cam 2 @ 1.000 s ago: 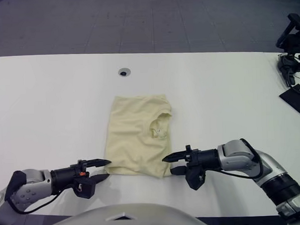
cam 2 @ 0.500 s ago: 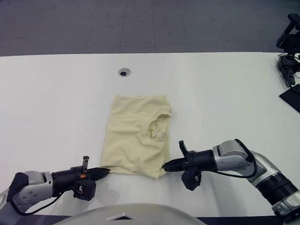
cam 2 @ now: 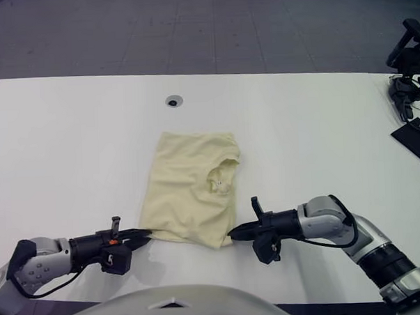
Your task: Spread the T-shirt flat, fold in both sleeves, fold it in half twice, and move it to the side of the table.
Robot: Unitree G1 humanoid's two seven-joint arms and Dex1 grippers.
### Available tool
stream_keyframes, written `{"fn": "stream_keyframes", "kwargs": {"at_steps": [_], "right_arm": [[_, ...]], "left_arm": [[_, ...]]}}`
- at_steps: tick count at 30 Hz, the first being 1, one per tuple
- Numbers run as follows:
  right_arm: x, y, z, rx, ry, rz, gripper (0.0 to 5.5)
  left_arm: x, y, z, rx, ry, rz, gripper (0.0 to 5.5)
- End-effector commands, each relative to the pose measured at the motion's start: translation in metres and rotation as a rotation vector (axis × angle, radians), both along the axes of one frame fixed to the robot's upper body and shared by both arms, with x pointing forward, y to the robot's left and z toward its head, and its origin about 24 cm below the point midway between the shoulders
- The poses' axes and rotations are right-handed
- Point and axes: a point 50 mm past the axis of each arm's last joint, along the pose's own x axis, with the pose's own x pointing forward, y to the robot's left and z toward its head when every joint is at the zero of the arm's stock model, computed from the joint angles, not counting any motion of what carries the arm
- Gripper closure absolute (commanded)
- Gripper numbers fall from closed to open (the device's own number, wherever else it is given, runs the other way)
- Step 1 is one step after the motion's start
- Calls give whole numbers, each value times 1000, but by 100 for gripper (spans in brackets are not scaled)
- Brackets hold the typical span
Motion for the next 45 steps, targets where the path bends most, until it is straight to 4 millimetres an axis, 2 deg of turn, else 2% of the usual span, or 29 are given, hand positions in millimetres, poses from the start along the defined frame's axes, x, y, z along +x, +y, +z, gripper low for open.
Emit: {"fn": "stream_keyframes", "kwargs": {"at_steps": [1, 6, 8, 15, 24, 31, 45], "right_arm": [[-2, 0, 0, -18, 18, 4, 550], [-2, 1, -1, -24, 28, 8, 550], [-2, 1, -1, -30, 30, 10, 550], [-1, 2, -2, -36, 33, 12, 550], [-2, 3, -2, -27, 31, 10, 550], [-2, 3, -3, -27, 29, 7, 550], [-4, 4, -3, -22, 32, 10, 550]], "left_arm": [[5, 6, 11, 16, -29, 6, 447], [14, 7, 26, -6, -153, 16, 368], [13, 7, 27, -12, -149, 20, 329], [12, 13, 15, 42, -109, 21, 216], [15, 10, 4, 44, -91, 2, 80], [11, 5, 4, 12, -66, -17, 196], [10, 13, -9, 87, -41, -10, 452]]}}
